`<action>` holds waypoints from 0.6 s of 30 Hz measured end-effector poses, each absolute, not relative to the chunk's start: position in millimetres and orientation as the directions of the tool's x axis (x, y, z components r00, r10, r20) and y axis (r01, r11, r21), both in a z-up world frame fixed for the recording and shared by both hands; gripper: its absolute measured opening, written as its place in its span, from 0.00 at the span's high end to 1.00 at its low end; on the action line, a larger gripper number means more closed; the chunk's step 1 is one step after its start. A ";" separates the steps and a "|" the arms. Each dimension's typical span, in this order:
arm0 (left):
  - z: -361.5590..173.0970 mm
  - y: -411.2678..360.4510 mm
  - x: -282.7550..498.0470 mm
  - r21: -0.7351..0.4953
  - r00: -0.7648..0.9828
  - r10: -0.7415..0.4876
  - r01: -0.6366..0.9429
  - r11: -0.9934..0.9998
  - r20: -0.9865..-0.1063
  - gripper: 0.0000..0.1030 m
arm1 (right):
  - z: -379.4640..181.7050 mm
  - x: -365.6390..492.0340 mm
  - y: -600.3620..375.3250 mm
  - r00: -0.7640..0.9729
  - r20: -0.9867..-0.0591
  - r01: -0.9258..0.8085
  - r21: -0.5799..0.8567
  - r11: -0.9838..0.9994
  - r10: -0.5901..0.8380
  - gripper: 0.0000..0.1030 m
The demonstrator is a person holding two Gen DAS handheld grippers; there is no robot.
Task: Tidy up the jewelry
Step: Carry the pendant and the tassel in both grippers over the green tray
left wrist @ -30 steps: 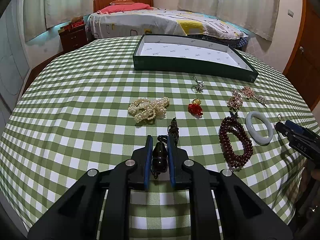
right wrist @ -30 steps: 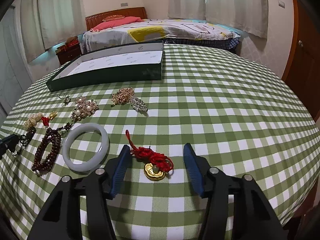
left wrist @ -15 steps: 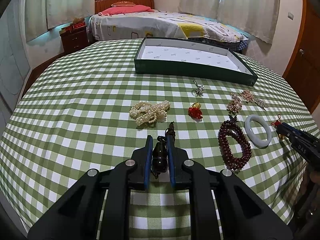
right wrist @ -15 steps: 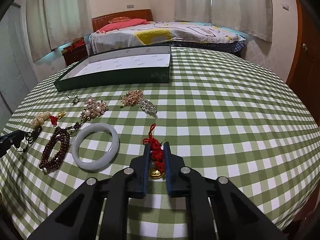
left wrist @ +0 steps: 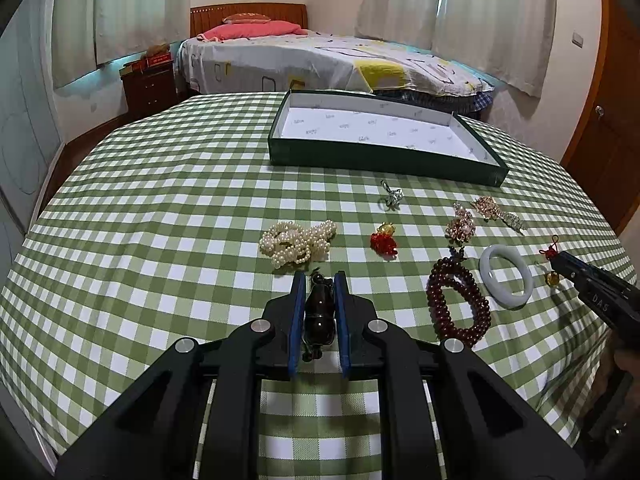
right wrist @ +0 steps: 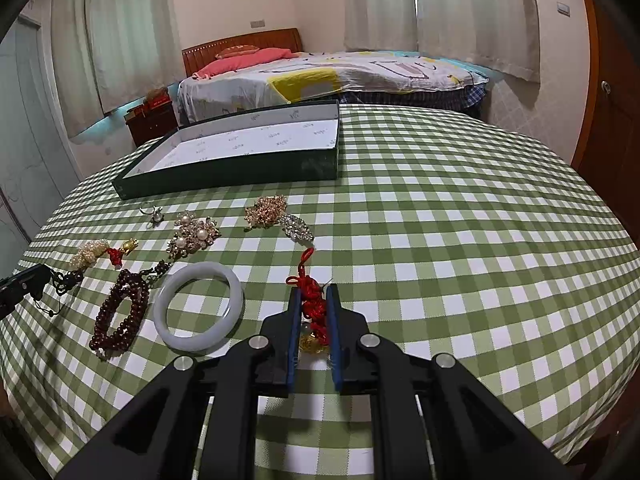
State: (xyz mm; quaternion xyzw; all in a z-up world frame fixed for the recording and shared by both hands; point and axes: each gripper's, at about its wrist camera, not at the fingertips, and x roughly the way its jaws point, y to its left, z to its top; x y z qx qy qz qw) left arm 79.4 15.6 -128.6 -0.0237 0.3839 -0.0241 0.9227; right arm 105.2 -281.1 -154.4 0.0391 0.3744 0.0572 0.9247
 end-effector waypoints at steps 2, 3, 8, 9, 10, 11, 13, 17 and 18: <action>-127.2 16.0 79.1 -0.064 0.708 -0.062 0.024 0.998 -0.704 0.86 | -153.4 105.1 -281.2 0.717 -0.684 -0.076 0.118 0.990 0.136 0.87; -126.5 16.1 79.3 -0.064 0.709 -0.061 0.023 0.998 -0.702 0.86 | -152.9 105.0 -281.4 0.718 -0.683 -0.076 0.119 0.990 0.137 0.87; -120.9 16.5 78.6 -0.068 0.719 -0.064 0.022 0.997 -0.692 0.86 | -151.6 105.1 -281.1 0.720 -0.679 -0.078 0.128 0.989 0.144 0.87; -119.7 16.7 78.5 -0.069 0.721 -0.064 0.023 0.997 -0.690 0.86 | -151.0 104.7 -281.7 0.721 -0.677 -0.077 0.128 0.989 0.144 0.87; -117.4 16.5 78.3 -0.069 0.725 -0.065 0.024 0.997 -0.686 0.86 | -150.4 104.8 -281.8 0.722 -0.676 -0.078 0.131 0.988 0.146 0.87; -115.9 16.1 78.2 -0.070 0.728 -0.066 0.025 0.997 -0.682 0.86 | -149.5 104.8 -281.9 0.724 -0.674 -0.078 0.133 0.988 0.148 0.87; -111.9 15.2 78.8 -0.071 0.735 -0.068 0.027 0.997 -0.675 0.86 | -147.4 104.8 -282.4 0.728 -0.669 -0.079 0.136 0.988 0.151 0.87; -104.6 13.6 81.5 -0.074 0.745 -0.072 0.030 0.997 -0.663 0.86 | -143.5 105.7 -283.5 0.732 -0.662 -0.082 0.146 0.986 0.159 0.87; -102.8 13.1 82.7 -0.077 0.746 -0.074 0.031 0.997 -0.662 0.86 | -142.2 106.1 -283.6 0.733 -0.660 -0.083 0.149 0.985 0.162 0.87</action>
